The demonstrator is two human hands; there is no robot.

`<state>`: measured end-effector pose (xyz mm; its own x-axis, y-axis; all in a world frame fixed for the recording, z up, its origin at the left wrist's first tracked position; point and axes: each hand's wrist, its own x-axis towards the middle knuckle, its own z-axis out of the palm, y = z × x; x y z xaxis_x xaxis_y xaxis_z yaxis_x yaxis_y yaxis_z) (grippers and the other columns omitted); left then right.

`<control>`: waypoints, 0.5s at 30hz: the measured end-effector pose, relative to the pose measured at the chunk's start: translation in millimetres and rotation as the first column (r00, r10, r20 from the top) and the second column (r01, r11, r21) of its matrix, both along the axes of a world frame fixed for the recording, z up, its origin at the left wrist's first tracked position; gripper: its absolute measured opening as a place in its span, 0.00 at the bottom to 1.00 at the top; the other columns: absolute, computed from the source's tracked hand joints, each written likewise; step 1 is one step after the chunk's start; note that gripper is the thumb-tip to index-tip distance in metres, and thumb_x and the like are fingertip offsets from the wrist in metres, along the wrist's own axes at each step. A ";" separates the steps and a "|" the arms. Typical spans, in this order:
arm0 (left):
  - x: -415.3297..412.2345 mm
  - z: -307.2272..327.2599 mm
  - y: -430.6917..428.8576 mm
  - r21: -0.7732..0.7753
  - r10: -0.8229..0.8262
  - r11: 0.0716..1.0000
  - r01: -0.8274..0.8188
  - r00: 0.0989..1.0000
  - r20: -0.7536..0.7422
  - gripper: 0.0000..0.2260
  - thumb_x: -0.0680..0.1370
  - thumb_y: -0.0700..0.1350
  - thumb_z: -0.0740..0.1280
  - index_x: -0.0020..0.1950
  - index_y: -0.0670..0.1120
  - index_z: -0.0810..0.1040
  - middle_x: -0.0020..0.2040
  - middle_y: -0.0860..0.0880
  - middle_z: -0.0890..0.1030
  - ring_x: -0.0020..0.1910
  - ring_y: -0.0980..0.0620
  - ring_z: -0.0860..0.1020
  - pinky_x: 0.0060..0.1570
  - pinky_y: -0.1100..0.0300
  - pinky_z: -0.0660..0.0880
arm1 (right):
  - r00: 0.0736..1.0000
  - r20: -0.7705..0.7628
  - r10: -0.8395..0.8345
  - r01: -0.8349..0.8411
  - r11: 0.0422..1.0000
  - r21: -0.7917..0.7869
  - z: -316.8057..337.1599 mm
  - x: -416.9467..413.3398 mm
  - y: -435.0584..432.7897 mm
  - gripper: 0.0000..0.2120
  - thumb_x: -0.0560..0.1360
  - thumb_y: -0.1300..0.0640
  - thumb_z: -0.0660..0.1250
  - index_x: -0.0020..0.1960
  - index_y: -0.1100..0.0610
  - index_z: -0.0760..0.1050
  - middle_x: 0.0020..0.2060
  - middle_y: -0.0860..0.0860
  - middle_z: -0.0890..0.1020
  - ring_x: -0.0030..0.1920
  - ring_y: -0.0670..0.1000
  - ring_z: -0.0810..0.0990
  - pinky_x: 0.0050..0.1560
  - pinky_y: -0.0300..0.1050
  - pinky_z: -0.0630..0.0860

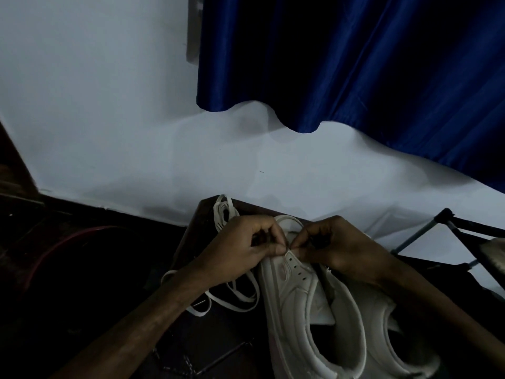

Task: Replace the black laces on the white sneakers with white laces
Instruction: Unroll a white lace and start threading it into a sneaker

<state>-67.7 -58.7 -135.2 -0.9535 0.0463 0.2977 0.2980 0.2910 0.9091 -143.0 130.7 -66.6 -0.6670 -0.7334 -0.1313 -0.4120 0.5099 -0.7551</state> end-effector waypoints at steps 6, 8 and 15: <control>6.9 3.6 -3.6 0.116 0.005 0.993 -0.019 0.992 0.125 0.04 0.82 0.39 0.62 0.50 0.41 0.76 0.45 0.45 0.81 0.47 0.50 0.82 0.47 0.54 0.82 | 0.977 -0.165 0.134 -0.093 0.968 0.232 15.3 -13.4 11.2 0.05 0.72 0.56 0.75 0.48 0.51 0.85 0.41 0.45 0.86 0.35 0.38 0.78 0.39 0.32 0.73; 11.6 3.6 -2.6 0.254 0.031 0.964 -0.074 0.985 0.168 0.04 0.83 0.39 0.60 0.50 0.39 0.73 0.49 0.41 0.81 0.50 0.47 0.83 0.48 0.52 0.82 | 0.971 -0.178 0.158 -0.110 0.961 0.256 15.5 -14.5 11.1 0.06 0.72 0.56 0.75 0.49 0.51 0.85 0.41 0.45 0.86 0.35 0.37 0.78 0.40 0.30 0.72; 15.6 12.7 11.9 0.698 0.030 0.692 -0.184 0.973 0.227 0.07 0.83 0.41 0.57 0.49 0.41 0.72 0.51 0.36 0.83 0.55 0.40 0.83 0.55 0.49 0.79 | 0.934 -0.326 0.146 -0.092 0.980 0.176 16.1 -13.8 20.2 0.07 0.78 0.59 0.69 0.54 0.52 0.82 0.49 0.45 0.82 0.46 0.42 0.79 0.46 0.32 0.73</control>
